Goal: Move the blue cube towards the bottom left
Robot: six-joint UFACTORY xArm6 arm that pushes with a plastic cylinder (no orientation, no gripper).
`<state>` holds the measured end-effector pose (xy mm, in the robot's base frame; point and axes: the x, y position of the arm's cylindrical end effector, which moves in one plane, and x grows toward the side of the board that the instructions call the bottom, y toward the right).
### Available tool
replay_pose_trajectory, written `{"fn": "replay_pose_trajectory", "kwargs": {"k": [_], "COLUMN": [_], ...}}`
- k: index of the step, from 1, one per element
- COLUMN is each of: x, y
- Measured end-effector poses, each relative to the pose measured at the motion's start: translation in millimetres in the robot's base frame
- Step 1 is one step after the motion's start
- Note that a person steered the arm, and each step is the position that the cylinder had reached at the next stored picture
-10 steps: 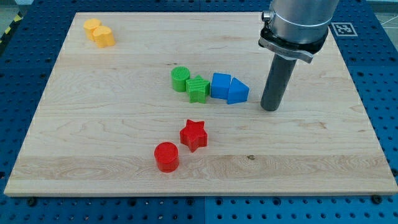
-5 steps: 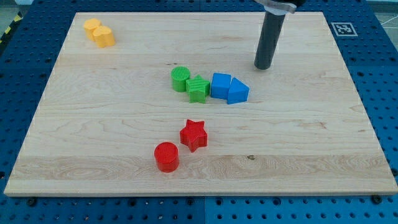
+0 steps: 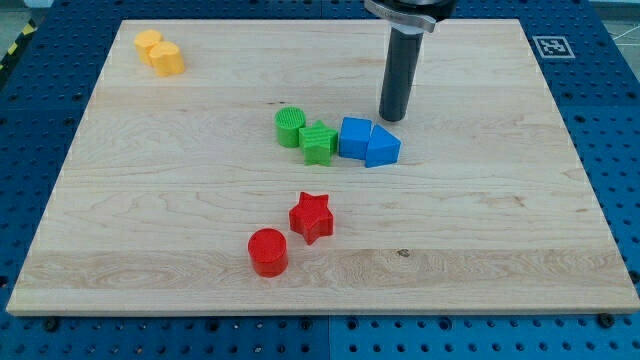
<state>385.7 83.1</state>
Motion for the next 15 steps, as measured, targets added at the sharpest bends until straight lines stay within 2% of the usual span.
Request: {"fn": "replay_pose_trajectory", "kwargs": {"k": [8,10,11,15], "x": [59.9,23.0,17.3,73.2], "y": [-61.7,-25.1,7.8,-16.6]}}
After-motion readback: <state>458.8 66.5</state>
